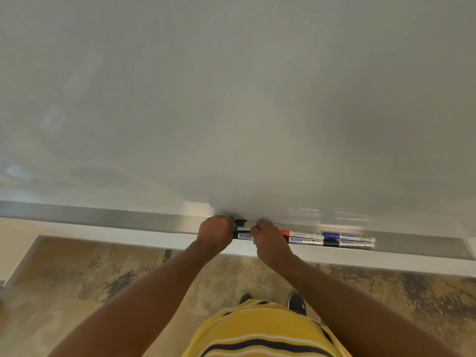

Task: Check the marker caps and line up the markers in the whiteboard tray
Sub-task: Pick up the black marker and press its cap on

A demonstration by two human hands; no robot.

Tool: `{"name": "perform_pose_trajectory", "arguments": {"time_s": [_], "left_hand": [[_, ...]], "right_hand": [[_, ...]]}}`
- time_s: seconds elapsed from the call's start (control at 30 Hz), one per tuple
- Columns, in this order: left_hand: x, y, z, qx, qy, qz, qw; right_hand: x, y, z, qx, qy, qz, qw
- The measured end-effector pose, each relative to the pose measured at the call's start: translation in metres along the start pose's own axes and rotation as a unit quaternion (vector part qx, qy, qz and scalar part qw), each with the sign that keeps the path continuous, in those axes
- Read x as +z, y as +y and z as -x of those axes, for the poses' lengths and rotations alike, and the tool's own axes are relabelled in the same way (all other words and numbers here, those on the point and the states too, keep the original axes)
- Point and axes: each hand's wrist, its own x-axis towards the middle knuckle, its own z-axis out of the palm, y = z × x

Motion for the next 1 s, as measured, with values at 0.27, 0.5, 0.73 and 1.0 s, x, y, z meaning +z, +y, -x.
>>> {"name": "perform_pose_trajectory", "arguments": {"time_s": [0.27, 0.5, 0.73, 1.0], "left_hand": [[0.000, 0.015, -0.003, -0.160, -0.009, 0.170, 0.972], [0.006, 0.026, -0.004, -0.179, 0.005, 0.152, 0.972], [0.003, 0.029, -0.002, -0.184, 0.010, 0.171, 0.968], [0.003, 0.032, 0.002, -0.132, 0.030, 0.141, 0.981]], "right_hand": [[-0.009, 0.028, 0.039, 0.047, 0.077, -0.065, 0.994], [-0.016, 0.037, 0.055, 0.091, 0.100, -0.097, 0.986], [-0.015, 0.036, 0.054, 0.101, 0.111, -0.118, 0.982], [-0.020, 0.040, 0.054, 0.105, 0.118, -0.132, 0.979]]}}
